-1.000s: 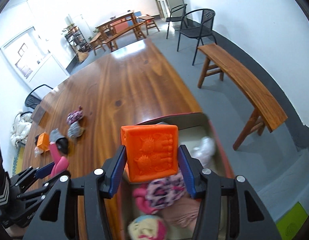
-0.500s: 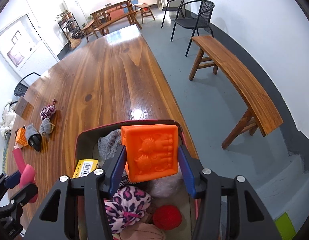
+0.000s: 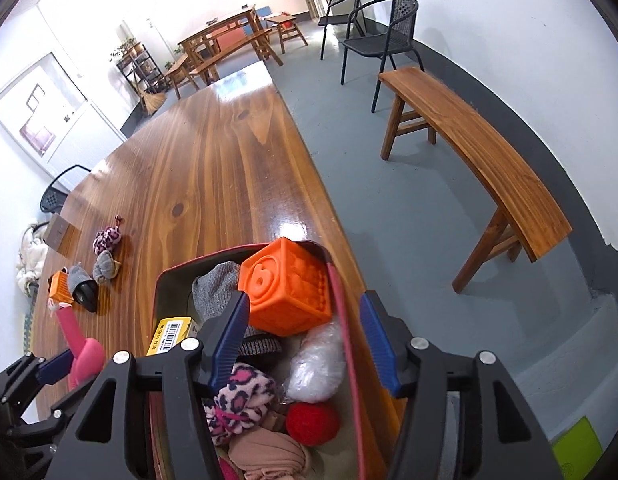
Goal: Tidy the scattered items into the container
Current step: 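Carry the pink foam knot and orange cube with both tools over the box, then open the right tool to drop the orange cube while the left tool releases the pink knot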
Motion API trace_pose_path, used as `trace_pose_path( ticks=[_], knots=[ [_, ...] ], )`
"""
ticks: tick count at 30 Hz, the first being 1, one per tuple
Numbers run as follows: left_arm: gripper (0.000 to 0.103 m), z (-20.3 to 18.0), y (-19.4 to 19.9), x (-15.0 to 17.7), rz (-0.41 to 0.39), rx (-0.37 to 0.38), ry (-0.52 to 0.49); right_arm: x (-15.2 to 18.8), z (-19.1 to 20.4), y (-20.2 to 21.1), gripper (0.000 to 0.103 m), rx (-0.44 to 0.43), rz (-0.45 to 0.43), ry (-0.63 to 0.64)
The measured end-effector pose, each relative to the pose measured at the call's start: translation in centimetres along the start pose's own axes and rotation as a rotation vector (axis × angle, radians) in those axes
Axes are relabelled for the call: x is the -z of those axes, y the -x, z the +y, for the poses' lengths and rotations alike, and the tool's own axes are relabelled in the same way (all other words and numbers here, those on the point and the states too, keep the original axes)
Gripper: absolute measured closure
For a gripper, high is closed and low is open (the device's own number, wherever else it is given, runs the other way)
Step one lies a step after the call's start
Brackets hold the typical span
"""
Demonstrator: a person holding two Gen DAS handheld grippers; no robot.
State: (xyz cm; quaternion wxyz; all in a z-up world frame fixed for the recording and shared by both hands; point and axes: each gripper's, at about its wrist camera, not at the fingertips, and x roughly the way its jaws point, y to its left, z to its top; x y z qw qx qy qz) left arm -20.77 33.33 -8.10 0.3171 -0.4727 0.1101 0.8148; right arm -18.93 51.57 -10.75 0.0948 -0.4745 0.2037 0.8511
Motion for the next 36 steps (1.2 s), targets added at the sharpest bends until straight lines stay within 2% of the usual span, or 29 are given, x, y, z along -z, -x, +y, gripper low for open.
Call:
trace_pose_path(
  ticks=[13,17,20,27,36],
  knots=[
    [0.057,-6.1,-3.2,-1.4,0.032,0.132,-0.101,1.4,-3.7,3.6,0.041,0.018,-0.049,-0.081],
    [0.056,-7.0,-4.4,-1.9,0.061,0.165,-0.095,1.6,-4.5,4.0,0.041,0.025,-0.050,-0.098],
    [0.052,-7.0,-4.7,-1.8,0.074,0.164,-0.084,1.7,-4.9,4.0,0.041,0.026,-0.049,-0.104],
    [0.051,-5.1,-4.4,-1.6,0.073,0.129,-0.030,1.5,-4.6,3.3,0.041,0.012,-0.039,-0.096],
    [0.051,-0.9,-3.0,-0.8,0.057,0.066,0.057,1.2,-1.0,2.2,0.041,-0.045,-0.020,-0.032]
  ],
)
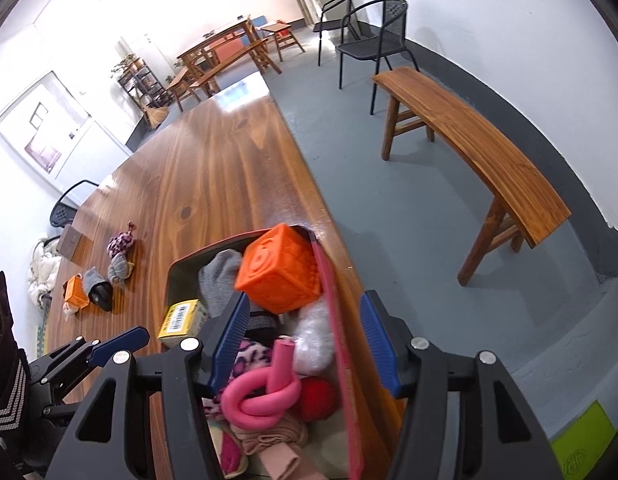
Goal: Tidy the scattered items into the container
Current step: 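Open the right tool to drop the orange cube while the left tool releases the pink knot, then move both open tools back from the box toward the items on the table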
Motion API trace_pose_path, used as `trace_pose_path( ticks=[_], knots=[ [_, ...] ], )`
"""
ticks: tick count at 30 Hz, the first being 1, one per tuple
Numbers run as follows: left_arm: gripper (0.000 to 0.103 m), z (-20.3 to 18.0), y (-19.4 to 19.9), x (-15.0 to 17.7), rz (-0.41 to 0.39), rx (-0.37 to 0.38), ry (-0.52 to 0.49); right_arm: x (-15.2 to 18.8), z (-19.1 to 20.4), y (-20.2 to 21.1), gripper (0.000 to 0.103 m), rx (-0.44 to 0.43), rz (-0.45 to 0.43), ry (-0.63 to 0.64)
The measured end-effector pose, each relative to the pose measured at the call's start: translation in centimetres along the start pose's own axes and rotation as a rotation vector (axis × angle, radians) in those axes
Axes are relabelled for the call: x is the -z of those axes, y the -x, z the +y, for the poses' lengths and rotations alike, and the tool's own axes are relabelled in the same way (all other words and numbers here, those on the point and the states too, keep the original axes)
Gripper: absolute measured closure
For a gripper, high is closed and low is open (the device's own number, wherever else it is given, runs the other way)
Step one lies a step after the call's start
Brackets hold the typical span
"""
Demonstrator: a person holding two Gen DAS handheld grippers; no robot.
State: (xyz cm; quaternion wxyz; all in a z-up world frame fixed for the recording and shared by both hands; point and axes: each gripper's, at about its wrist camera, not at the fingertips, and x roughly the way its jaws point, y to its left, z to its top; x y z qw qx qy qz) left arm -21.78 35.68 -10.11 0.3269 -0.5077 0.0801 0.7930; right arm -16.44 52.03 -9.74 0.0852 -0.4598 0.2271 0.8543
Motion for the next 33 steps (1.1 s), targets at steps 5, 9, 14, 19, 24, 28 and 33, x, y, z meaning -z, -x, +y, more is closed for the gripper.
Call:
trace_pose_path(
  ticks=[5,9,14,19,24,28,33],
  knots=[
    [0.051,2.7,0.9,0.7,-0.006,-0.031,0.057,0.4,2.4,-1.1,0.041,-0.024,0.023,0.040],
    [0.051,5.1,1.8,1.7,-0.012,-0.053,0.107,0.9,4.3,-1.8,0.041,-0.037,0.043,0.068],
    [0.034,8.4,3.0,3.1,-0.016,-0.071,0.189,1.7,7.6,-2.5,0.037,-0.054,0.066,0.113],
    [0.028,12.4,4.9,4.7,-0.048,-0.097,0.281,2.5,11.2,-3.2,0.034,-0.070,0.079,0.168],
    [0.028,16.6,6.8,6.7,-0.065,-0.126,0.351,3.5,15.3,-4.2,0.034,-0.086,0.100,0.223],
    [0.028,20.5,8.2,8.9,-0.070,-0.153,0.404,4.4,18.9,-5.2,0.034,-0.099,0.124,0.261],
    [0.028,25.5,9.8,11.2,-0.074,-0.188,0.465,5.7,23.3,-6.7,0.034,-0.115,0.157,0.299]
  ],
)
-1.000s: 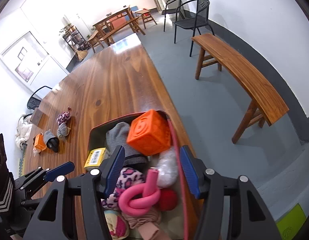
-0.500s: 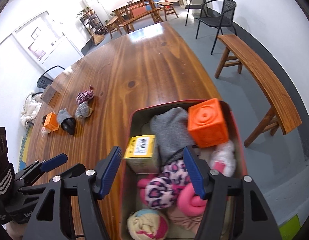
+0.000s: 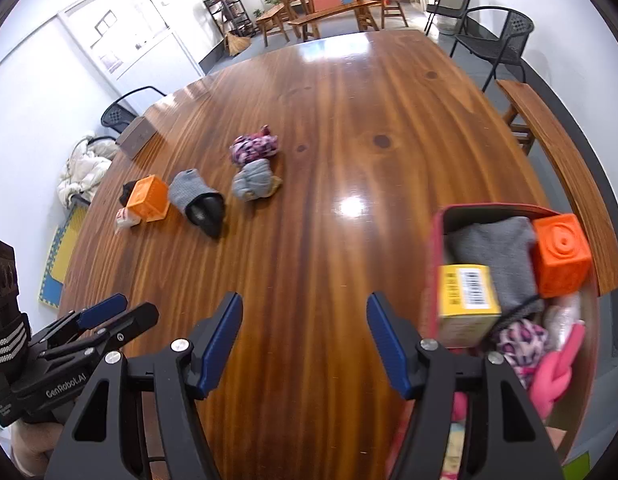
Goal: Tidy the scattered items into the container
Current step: 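Move both open tools back from the box toward the items on the table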
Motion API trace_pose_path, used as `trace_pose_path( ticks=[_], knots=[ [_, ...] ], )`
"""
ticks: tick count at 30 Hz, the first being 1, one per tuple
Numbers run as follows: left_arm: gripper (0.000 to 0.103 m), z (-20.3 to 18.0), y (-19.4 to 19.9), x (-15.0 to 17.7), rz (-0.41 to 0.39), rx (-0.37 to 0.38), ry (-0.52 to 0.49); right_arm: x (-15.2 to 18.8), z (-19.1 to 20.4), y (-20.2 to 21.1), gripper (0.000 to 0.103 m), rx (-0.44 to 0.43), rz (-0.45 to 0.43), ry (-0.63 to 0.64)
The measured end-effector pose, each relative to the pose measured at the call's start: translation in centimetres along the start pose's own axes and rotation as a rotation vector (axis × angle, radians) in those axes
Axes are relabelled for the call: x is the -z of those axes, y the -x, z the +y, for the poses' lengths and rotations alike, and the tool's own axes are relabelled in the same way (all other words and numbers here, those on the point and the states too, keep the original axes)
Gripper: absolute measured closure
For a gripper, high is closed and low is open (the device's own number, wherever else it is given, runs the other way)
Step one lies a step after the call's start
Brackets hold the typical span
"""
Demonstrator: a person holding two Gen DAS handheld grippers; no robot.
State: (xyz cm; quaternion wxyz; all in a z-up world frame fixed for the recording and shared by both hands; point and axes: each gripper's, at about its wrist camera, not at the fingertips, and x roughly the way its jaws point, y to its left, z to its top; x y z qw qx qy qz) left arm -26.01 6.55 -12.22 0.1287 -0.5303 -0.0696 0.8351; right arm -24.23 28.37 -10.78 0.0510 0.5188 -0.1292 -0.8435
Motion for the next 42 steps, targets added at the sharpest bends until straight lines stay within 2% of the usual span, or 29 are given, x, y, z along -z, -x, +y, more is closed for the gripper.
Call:
trace_pose_path(
  ticks=[9,18,30,42],
  knots=[
    [0.028,10.5,-0.2,-1.9,-0.007,-0.080,0.089,-0.2,7.1,-3.8,0.034,-0.010,0.042,0.032],
    [0.028,17.0,-2.2,-5.6,-0.024,-0.126,0.093,0.3,10.8,-6.1,0.034,0.015,0.070,0.006],
    [0.028,19.7,-5.6,-9.3,-0.003,-0.098,0.074,0.8,12.5,-8.6,0.034,0.057,0.112,-0.041],
    [0.028,20.6,-7.9,-11.3,0.008,-0.102,0.065,-1.4,14.1,-10.9,0.034,0.057,0.114,-0.031]
  ],
)
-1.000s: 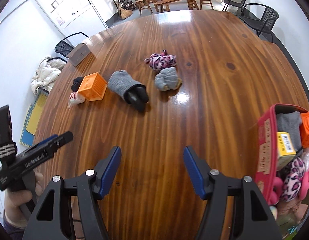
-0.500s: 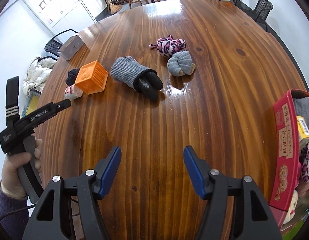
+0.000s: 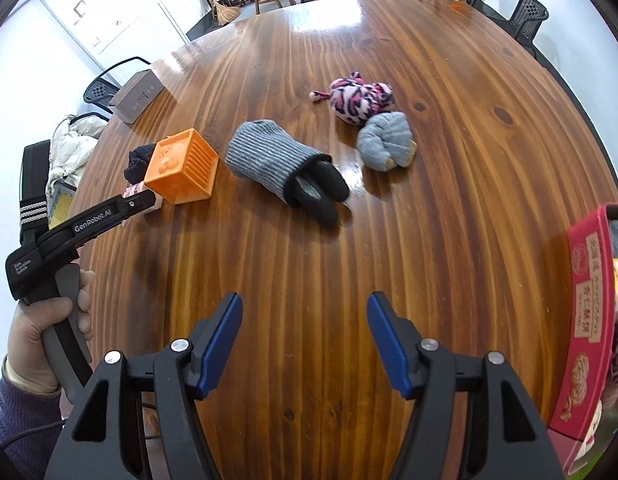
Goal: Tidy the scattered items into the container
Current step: 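Move both open tools back from the box toward the items on the table, then grasp the white tape roll with the left tool while the right tool grasps the grey sock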
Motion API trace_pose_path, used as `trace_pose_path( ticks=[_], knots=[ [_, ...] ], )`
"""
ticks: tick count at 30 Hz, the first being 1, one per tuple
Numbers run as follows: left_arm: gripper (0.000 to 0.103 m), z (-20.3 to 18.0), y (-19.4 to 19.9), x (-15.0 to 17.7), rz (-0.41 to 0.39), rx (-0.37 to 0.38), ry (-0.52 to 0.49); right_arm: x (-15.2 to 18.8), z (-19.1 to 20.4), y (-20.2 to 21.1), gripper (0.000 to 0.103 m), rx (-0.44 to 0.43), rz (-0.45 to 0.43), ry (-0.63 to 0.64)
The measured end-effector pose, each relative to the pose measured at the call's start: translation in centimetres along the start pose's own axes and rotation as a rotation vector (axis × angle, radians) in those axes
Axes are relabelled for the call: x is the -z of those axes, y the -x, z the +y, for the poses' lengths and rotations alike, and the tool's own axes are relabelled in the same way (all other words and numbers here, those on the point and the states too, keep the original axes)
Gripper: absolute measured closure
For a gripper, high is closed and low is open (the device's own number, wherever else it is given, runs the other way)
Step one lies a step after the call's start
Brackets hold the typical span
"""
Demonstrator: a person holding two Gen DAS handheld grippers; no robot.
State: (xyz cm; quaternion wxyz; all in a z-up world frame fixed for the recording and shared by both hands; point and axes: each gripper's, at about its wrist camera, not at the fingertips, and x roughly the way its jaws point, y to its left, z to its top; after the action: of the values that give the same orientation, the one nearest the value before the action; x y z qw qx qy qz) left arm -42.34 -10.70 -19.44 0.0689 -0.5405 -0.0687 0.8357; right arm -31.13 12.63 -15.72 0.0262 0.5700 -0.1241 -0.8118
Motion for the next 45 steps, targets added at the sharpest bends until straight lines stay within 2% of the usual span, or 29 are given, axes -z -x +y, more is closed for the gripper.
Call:
trace_pose_path(
  ticks=[5,7,10,20,26,36,39,45],
  knots=[
    [0.029,0.0,-0.6,-0.5,-0.007,-0.010,-0.024,-0.9,0.9,-0.9,0.034,-0.002,0.005,0.015],
    [0.045,0.1,-0.9,-0.5,-0.005,-0.007,-0.038,-1.2,1.2,-1.4,0.034,0.000,0.008,0.022],
    [0.055,0.1,-1.0,-0.3,-0.009,-0.007,-0.055,-1.8,1.6,-1.8,0.034,0.003,0.009,0.037],
    [0.056,1.0,0.2,0.1,-0.015,0.016,-0.036,-5.4,2.9,-4.0,0.034,0.043,-0.053,0.143],
    [0.056,1.3,1.0,0.3,-0.020,0.019,-0.028,-7.8,3.6,-6.3,0.034,0.098,-0.060,0.209],
    [0.056,0.9,1.5,0.9,-0.012,0.031,-0.032,-9.7,5.1,-7.6,0.034,0.117,-0.063,0.338],
    [0.056,1.0,1.8,1.1,-0.014,0.029,-0.027,-9.9,5.4,-7.2,0.024,0.109,-0.074,0.368],
    [0.056,1.5,2.1,1.5,-0.010,0.027,-0.016,-11.0,6.0,-6.7,0.023,0.085,-0.086,0.432]
  ],
)
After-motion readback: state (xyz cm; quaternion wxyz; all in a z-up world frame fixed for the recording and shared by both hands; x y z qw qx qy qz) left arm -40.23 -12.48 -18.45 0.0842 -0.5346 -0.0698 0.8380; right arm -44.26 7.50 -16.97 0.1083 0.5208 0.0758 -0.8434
